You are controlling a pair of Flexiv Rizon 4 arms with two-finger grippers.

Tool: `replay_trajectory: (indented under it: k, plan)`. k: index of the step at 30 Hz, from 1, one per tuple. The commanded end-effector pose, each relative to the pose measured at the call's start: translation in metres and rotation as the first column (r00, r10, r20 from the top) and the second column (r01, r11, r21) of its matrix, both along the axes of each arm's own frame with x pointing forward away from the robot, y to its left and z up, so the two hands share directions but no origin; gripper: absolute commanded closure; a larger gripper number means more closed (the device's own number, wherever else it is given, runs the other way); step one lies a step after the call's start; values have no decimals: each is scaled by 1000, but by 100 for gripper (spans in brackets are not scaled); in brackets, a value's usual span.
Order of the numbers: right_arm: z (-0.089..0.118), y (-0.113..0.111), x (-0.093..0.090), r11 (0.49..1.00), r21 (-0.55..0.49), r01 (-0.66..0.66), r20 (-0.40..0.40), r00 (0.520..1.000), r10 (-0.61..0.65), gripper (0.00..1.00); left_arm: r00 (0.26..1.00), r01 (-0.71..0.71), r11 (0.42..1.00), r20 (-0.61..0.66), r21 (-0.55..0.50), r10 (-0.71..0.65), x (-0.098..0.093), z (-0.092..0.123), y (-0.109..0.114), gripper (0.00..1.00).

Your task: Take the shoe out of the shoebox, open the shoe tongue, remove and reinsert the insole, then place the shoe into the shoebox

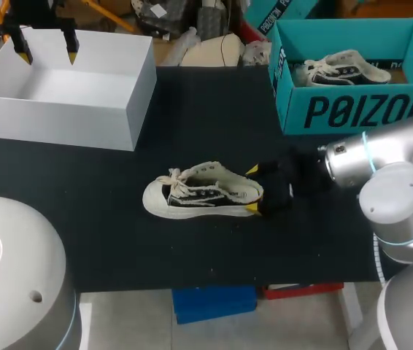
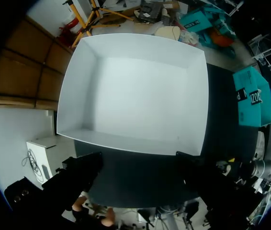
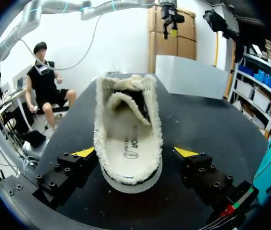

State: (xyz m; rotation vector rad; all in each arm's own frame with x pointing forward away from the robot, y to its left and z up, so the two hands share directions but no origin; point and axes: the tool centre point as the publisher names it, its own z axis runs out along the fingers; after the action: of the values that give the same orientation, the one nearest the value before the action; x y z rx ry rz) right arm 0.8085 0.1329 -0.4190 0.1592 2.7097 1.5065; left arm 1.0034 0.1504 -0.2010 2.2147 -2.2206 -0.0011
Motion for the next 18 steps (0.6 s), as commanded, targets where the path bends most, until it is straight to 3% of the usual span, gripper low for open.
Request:
replay_trajectory:
  k: [1, 15, 16, 17, 18]
  plan:
    - [-7, 5, 2, 1000, 10, 4, 2, 1000, -4, 0, 1000, -2, 1000, 0, 2, 2, -1, 1, 0, 0]
    - [-15, 12, -1, 1000, 29, 2, -10, 1000, -2, 0, 1000, -2, 1000, 0, 2, 2, -1, 1, 0, 0]
    - [-16, 12, -1, 1000, 11, -4, -17, 1000, 4, 11, 1000, -2, 1000, 0, 2, 2, -1, 1, 0, 0]
    - [-16, 12, -1, 1000, 11, -4, -17, 1000, 4, 70, 1000, -2, 1000, 0, 2, 2, -1, 1, 0, 0]
    - [-16, 12, -1, 1000, 11, -4, -17, 1000, 4, 100, 1000, -2, 1000, 0, 2, 2, -1, 1, 0, 0]
